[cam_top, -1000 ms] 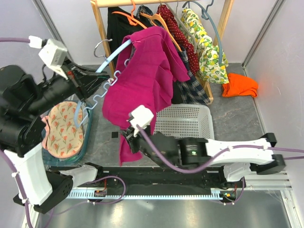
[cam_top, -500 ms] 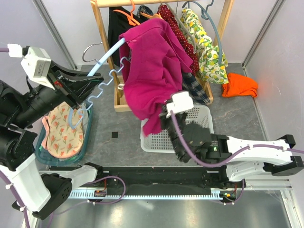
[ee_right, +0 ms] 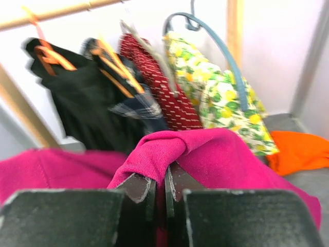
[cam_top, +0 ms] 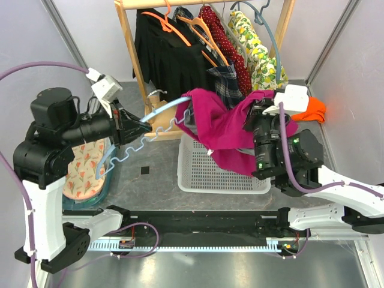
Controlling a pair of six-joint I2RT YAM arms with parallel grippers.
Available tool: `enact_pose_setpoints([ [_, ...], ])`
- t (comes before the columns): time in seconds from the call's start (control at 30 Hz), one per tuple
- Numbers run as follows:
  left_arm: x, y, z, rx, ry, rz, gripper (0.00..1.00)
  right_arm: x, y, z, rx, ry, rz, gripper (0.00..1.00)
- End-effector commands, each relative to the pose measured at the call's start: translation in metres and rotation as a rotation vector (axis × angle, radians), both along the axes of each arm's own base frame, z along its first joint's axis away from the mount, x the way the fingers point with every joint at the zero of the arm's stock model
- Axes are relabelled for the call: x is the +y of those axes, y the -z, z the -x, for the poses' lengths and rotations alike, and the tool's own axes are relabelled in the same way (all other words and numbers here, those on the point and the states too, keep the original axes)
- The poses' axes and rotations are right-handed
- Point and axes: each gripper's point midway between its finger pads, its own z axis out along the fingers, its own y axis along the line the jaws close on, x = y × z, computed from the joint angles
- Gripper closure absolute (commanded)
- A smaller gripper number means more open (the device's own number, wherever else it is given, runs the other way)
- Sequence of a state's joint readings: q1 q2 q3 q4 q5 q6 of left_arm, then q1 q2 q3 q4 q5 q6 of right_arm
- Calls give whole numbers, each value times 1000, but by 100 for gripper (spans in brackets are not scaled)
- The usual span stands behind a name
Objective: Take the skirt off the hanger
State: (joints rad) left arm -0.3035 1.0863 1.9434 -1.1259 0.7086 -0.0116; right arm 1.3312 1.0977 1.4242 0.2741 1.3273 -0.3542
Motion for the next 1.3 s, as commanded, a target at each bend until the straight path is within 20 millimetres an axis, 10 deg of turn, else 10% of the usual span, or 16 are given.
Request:
enact_pose_setpoints([
  [0.0,5,-11,28,-156,98,-66,98,-20,6,-7,34,108,19,91],
  [0.23,20,-11,67,-238,143,-137,98,-70,4,-28,82,338,42,91],
  [0.6,26,4,99,-237,217,-177,98,-47,17,-52,115,355,121,93],
  [0.93,69,-12,-4,-180,-391,-110,98,20,85,-65,215,60,80,99],
  [1.27,56,-48,-78,-76,-541,50,98,84,187,-48,349,-114,174,100],
])
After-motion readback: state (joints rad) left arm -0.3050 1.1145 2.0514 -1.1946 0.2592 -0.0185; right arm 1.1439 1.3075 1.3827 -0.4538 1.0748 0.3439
